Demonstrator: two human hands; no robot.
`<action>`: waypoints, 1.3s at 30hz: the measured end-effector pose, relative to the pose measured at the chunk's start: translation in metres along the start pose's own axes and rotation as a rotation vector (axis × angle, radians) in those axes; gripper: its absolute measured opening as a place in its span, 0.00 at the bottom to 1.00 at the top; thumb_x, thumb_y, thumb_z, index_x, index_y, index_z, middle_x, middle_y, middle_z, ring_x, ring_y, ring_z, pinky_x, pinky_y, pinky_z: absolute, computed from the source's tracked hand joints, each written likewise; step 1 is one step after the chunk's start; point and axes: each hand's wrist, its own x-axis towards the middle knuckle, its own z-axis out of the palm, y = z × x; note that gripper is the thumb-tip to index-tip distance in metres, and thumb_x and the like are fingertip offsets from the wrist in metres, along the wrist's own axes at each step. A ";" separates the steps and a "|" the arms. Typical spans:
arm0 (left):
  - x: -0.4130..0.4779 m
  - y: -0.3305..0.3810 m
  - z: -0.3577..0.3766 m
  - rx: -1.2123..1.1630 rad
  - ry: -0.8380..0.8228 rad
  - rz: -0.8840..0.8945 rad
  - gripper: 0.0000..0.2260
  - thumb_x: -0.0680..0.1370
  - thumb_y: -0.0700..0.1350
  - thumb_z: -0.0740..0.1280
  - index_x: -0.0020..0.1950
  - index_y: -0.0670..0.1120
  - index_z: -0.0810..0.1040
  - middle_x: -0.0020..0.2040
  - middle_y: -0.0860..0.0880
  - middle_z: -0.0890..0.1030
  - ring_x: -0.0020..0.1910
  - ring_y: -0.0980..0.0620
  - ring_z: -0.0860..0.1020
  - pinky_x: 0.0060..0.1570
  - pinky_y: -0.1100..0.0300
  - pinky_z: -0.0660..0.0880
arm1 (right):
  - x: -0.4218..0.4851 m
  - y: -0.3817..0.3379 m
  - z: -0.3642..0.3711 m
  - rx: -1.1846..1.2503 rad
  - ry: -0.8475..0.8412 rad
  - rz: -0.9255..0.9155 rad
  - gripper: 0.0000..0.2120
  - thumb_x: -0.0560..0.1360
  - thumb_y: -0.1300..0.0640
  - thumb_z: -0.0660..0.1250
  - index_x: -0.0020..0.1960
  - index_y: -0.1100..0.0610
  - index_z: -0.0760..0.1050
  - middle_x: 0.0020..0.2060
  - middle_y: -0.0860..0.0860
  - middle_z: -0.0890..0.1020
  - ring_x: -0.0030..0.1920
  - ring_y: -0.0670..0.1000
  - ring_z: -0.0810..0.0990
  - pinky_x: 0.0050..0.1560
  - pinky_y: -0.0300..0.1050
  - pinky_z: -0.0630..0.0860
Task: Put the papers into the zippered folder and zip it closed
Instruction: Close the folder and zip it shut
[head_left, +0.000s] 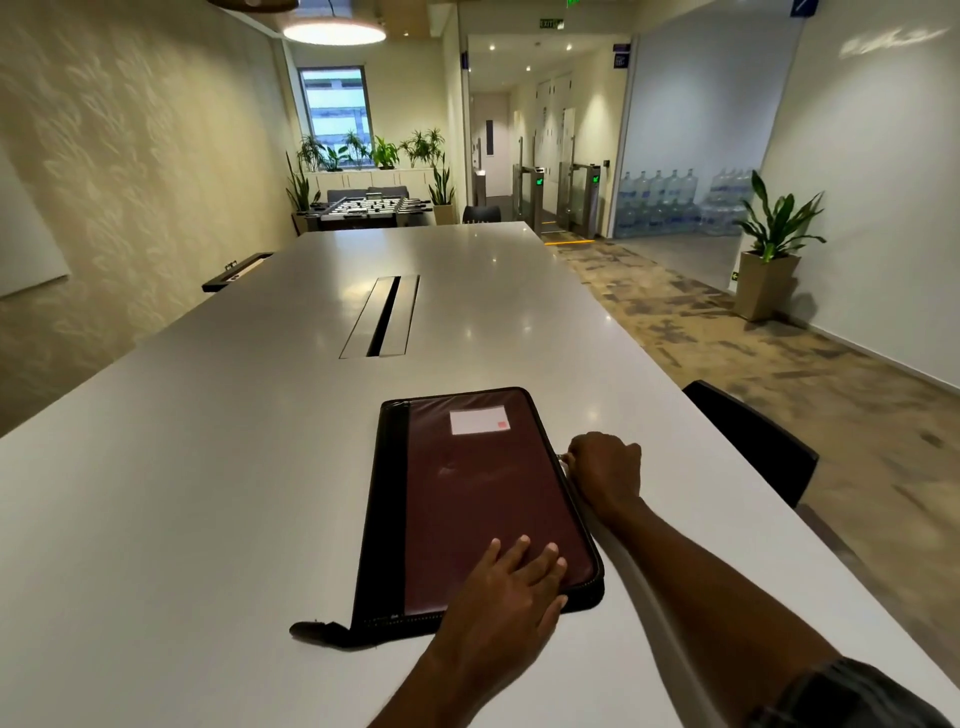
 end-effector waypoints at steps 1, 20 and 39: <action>0.002 0.000 -0.001 -0.014 -0.004 -0.017 0.16 0.76 0.58 0.60 0.57 0.55 0.81 0.58 0.58 0.81 0.58 0.54 0.80 0.54 0.54 0.78 | 0.002 -0.001 0.000 0.016 -0.009 0.008 0.13 0.77 0.51 0.62 0.37 0.54 0.78 0.38 0.50 0.82 0.44 0.57 0.81 0.45 0.49 0.67; 0.201 -0.045 0.034 -0.033 -0.542 -0.209 0.14 0.74 0.49 0.65 0.56 0.43 0.76 0.57 0.44 0.76 0.61 0.44 0.70 0.55 0.49 0.73 | -0.092 -0.013 -0.013 0.490 -0.117 0.269 0.14 0.70 0.43 0.67 0.37 0.54 0.76 0.35 0.48 0.81 0.36 0.49 0.80 0.37 0.44 0.75; 0.246 -0.072 0.062 0.249 -0.470 0.132 0.07 0.74 0.33 0.60 0.47 0.39 0.77 0.49 0.43 0.80 0.49 0.43 0.79 0.39 0.53 0.71 | -0.089 -0.018 -0.011 0.447 -0.157 0.325 0.13 0.72 0.43 0.67 0.47 0.52 0.76 0.42 0.47 0.74 0.44 0.50 0.77 0.40 0.42 0.69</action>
